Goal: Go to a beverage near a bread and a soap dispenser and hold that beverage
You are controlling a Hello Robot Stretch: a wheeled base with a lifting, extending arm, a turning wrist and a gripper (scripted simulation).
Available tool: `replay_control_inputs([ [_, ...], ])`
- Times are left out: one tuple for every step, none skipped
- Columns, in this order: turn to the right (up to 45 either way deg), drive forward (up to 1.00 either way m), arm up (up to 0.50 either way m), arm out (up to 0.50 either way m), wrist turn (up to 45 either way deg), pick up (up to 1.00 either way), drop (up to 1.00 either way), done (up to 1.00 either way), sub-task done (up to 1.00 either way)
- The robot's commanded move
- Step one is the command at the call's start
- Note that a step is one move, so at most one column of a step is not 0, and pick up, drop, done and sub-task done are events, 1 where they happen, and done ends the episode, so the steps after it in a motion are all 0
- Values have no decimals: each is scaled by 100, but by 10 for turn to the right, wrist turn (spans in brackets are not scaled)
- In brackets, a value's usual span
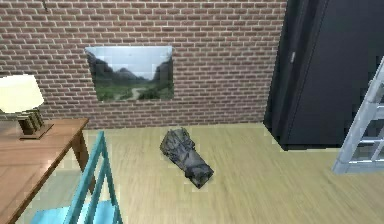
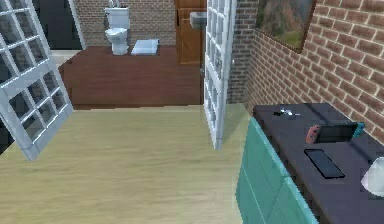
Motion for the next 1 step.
replay_control_inputs([
  [-30,0,0,0,0,0,0,0,0],
])
